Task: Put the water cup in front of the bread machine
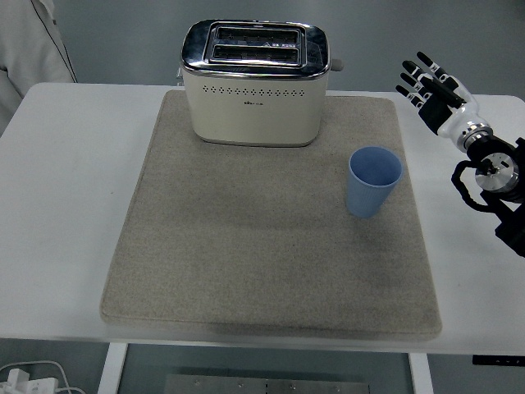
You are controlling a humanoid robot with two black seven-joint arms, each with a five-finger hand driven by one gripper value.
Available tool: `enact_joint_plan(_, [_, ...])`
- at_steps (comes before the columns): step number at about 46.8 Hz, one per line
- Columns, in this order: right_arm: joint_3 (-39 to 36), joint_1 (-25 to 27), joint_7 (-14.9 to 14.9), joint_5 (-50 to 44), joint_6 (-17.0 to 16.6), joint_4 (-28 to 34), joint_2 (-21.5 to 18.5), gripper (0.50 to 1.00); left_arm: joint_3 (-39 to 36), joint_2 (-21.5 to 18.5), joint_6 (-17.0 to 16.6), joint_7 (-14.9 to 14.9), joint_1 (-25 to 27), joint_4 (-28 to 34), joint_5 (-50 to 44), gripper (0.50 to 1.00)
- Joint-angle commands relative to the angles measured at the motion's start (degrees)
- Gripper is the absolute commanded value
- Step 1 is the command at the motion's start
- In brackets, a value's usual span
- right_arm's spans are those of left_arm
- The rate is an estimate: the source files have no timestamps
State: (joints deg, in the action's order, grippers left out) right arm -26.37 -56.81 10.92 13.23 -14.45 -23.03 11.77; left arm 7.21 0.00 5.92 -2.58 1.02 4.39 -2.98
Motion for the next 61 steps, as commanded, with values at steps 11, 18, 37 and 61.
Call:
enact_joint_plan(11, [0.0,-0.06,0.07,-0.13,-0.22,0.0,0.01,0.924,-0.09,0.0,-0.03,0.12,-0.05,0.61,0.08,1.0])
enact_joint_plan(18, [0.53,0.12,0.15,-0.4,-1.54,-0.09,0.01,0.926,-0.09,0.0,0.06,0.12,0.03,0.44,0.08,1.0])
enact_joint_plan(37, [0.88,0.12,0.24,-2.24,-3.91,-0.09,0.62,0.926,0.0,0.0,0.06,0.12,-0.05,0.61,0.08,1.0])
enact_joint_plan(61, [1.05,0.12,0.59,-7.96,-6.72,-1.31,4.22,0.926,0.0,0.0,0.06,0.12,-0.05,0.61,0.08,1.0])
